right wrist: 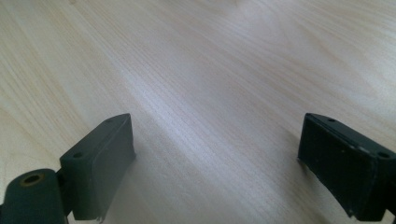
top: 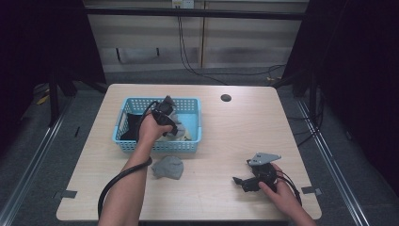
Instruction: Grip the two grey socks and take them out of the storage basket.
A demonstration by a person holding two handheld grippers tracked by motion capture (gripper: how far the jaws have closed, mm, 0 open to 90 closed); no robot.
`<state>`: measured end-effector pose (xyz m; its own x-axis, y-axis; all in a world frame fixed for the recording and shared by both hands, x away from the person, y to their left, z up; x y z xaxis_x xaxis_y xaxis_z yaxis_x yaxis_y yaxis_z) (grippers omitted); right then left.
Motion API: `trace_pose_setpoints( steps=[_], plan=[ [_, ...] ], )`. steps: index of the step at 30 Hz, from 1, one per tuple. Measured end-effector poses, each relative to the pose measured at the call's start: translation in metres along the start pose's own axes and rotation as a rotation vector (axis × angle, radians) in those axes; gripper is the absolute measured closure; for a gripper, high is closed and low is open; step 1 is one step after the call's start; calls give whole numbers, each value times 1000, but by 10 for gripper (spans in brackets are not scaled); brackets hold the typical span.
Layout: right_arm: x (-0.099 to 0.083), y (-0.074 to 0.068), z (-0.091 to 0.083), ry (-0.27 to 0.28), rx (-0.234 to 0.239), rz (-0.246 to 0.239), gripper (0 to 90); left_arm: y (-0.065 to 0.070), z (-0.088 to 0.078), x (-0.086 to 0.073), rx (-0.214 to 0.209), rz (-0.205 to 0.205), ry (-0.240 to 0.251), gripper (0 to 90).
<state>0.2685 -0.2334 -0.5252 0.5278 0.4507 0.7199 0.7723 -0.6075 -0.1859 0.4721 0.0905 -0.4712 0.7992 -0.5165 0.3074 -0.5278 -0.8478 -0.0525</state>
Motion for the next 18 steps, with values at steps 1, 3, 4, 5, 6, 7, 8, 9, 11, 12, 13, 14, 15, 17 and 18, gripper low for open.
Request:
trace_pose_setpoints(
  steps=[1, 3, 4, 5, 6, 7, 8, 9, 11, 12, 13, 14, 15, 17, 18],
  plan=[
    [0, 0, 0, 0, 0, 0, 101, 0, 0, 0, 0, 0, 0, 558],
    [0, 0, 0, 0, 0, 0, 101, 2, 2, 0, 6, 21, -17, 591],
    [0, 0, 0, 0, 0, 0, 101, 2, 3, 0, 3, 27, -24, 616],
    [0, 0, 0, 0, 0, 1, 101, 4, 5, 0, -5, 39, -38, 668],
    [0, 0, 0, 0, 0, 1, 101, 4, 6, 0, -2, 48, -46, 684],
    [0, 0, 0, 0, 0, 0, 101, 5, 7, 0, -4, 52, -56, 704],
    [0, 0, 0, 0, 0, 0, 101, 6, 7, 0, -6, 54, -62, 739],
    [0, 0, 0, -2, -2, 0, 101, 7, 8, 1, -1, 51, -71, 758],
    [0, 0, 0, -3, -3, 0, 101, 8, 7, 2, 0, 59, -94, 832],
    [0, 0, 0, -2, -2, 0, 101, 8, 7, 2, -2, 56, -100, 866],
    [0, 0, 0, -2, -2, 0, 101, 8, 7, 2, -2, 56, -100, 877],
    [0, 0, 0, 0, 0, 0, 101, 8, 6, 3, -6, 46, -104, 877],
    [0, 0, 0, 0, 1, 0, 101, 7, 4, 3, -17, 41, -108, 886],
    [0, 0, 0, 0, 1, 0, 101, 6, 2, 3, -20, 44, -106, 887],
    [0, 0, 0, 0, 1, 1, 101, 4, -3, 3, -22, 38, -104, 888]
  ],
)
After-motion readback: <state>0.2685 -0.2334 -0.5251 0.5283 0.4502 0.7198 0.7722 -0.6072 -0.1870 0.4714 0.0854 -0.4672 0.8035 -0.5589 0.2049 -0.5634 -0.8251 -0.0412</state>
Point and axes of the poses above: each handheld gripper's, and its own axes: z roughly forward along the jaws, x roughly out of its top, y roughly to its right, the point moved 2 cm from there along z, roughly forward along the jaws, and after that the axes turned 13 degrees about x, right-handed, at the moved point
